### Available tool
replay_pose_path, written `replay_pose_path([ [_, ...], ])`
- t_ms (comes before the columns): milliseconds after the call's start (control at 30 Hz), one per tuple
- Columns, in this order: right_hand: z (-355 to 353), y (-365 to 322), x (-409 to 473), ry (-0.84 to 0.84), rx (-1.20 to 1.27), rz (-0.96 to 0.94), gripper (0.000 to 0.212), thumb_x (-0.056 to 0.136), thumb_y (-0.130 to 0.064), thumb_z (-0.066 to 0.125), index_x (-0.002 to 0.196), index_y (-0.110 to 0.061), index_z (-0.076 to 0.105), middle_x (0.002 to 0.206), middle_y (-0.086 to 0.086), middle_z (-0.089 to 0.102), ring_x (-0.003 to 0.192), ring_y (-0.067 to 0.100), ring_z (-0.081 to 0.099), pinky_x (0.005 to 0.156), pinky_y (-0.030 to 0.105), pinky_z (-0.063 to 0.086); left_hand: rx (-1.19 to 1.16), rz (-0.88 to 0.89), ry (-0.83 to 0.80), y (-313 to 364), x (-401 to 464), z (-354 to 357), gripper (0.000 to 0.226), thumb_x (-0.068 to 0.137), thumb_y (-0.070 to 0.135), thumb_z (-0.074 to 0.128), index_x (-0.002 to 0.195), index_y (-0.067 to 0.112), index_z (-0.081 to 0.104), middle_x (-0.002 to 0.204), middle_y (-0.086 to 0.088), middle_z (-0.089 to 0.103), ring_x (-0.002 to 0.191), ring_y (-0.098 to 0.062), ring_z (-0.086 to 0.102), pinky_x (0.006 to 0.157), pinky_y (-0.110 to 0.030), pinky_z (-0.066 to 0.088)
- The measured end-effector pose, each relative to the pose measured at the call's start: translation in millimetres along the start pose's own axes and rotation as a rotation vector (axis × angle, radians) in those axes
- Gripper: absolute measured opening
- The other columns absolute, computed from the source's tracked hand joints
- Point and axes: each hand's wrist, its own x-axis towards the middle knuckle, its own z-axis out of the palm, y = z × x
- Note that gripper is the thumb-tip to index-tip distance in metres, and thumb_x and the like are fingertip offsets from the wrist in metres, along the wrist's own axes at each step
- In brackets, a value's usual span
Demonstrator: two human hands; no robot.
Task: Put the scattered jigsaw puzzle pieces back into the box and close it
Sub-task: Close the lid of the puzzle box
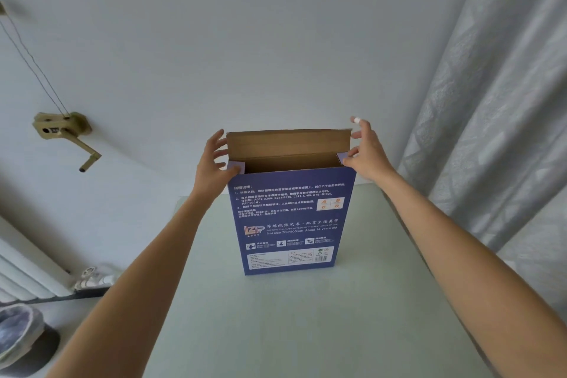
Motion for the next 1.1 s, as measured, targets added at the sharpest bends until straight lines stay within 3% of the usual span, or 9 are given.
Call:
replay_pose_path([
  [100, -3, 0, 4, -0.061, -0.013, 0.043, 0.093, 0.073, 0.004, 0.070, 0.141, -0.034, 0.018, 0.116, 0.007, 0.036, 0.079, 0.024, 0.061, 0.078, 0.031, 0.051, 0.104, 0.140, -0.044, -1, -1, -1, 0.077, 0.077, -0.002, 0.067, 0.138, 0.030, 0.035, 0.119, 0.006, 0.051, 0.099, -0.003, 0.053, 0.074, -0.011, 0.046],
  [233, -10, -1, -2, -0.117, -0.081, -0.050, 0.054, 0.082, -0.016, 0.067, 0.131, -0.025, 0.046, 0.123, 0.006, 0.039, 0.085, 0.016, 0.060, 0.078, 0.021, 0.043, 0.285, 0.286, -0.063, 4, -7, -5, 0.052, 0.081, 0.005, 0.066, 0.125, 0.029, 0.052, 0.118, 0.003, 0.050, 0.099, -0.004, 0.053, 0.083, -0.016, 0.051],
  [333, -13, 4, -10, -0.050, -0.088, -0.133, 0.040, 0.087, -0.029, 0.062, 0.126, -0.021, 0.055, 0.116, 0.002, 0.044, 0.093, 0.013, 0.056, 0.083, 0.020, 0.039, 0.347, 0.309, -0.101, 4, -15, -9, 0.044, 0.084, 0.021, 0.067, 0.126, 0.027, 0.054, 0.123, 0.005, 0.050, 0.104, -0.005, 0.053, 0.087, -0.016, 0.048],
  [467, -11, 14, -16, 0.112, -0.124, -0.258, 0.029, 0.085, -0.019, 0.065, 0.115, -0.019, 0.066, 0.103, 0.006, 0.058, 0.079, 0.016, 0.061, 0.080, 0.028, 0.049, 0.325, 0.302, -0.028, 12, -21, -7, 0.026, 0.091, 0.025, 0.059, 0.116, 0.025, 0.062, 0.113, 0.009, 0.054, 0.096, -0.006, 0.057, 0.081, -0.011, 0.047],
  [533, -8, 16, -17, 0.106, -0.119, -0.252, 0.029, 0.082, -0.015, 0.068, 0.111, -0.018, 0.068, 0.102, 0.007, 0.060, 0.081, 0.019, 0.062, 0.079, 0.028, 0.049, 0.333, 0.281, 0.012, 13, -21, -5, 0.019, 0.091, 0.019, 0.060, 0.109, 0.021, 0.066, 0.105, 0.008, 0.057, 0.088, -0.005, 0.057, 0.075, -0.005, 0.046],
  [700, -7, 20, -20, 0.113, -0.142, -0.281, 0.023, 0.082, -0.011, 0.068, 0.105, -0.012, 0.071, 0.101, 0.009, 0.062, 0.081, 0.023, 0.062, 0.079, 0.036, 0.052, 0.376, 0.305, 0.028, 9, -19, -5, 0.015, 0.086, 0.014, 0.066, 0.100, 0.013, 0.070, 0.099, 0.005, 0.060, 0.082, -0.011, 0.060, 0.074, -0.010, 0.050],
  [833, -10, 23, -22, 0.088, -0.186, -0.371, 0.018, 0.083, -0.008, 0.066, 0.100, -0.009, 0.072, 0.099, 0.008, 0.062, 0.080, 0.025, 0.061, 0.072, 0.041, 0.052, 0.534, 0.425, -0.041, 4, -14, -12, 0.012, 0.086, 0.021, 0.066, 0.097, 0.016, 0.069, 0.098, 0.002, 0.063, 0.078, -0.018, 0.063, 0.073, -0.035, 0.056],
  [1033, -2, 28, -28, 0.200, -0.189, -0.325, 0.013, 0.078, -0.014, 0.072, 0.092, -0.014, 0.074, 0.094, 0.001, 0.064, 0.073, 0.018, 0.062, 0.070, 0.035, 0.050, 0.619, 0.483, -0.090, 5, -12, -16, 0.014, 0.083, 0.016, 0.070, 0.095, 0.011, 0.070, 0.096, -0.002, 0.066, 0.076, -0.020, 0.063, 0.071, -0.036, 0.056],
  [1100, -3, 27, -29, 0.204, -0.075, -0.267, 0.014, 0.077, -0.011, 0.073, 0.091, -0.012, 0.074, 0.094, 0.001, 0.064, 0.071, 0.015, 0.063, 0.071, 0.026, 0.048, 0.595, 0.478, -0.122, 5, -12, -18, 0.015, 0.083, 0.015, 0.070, 0.097, 0.010, 0.070, 0.098, -0.001, 0.067, 0.080, -0.018, 0.063, 0.076, -0.032, 0.056],
])
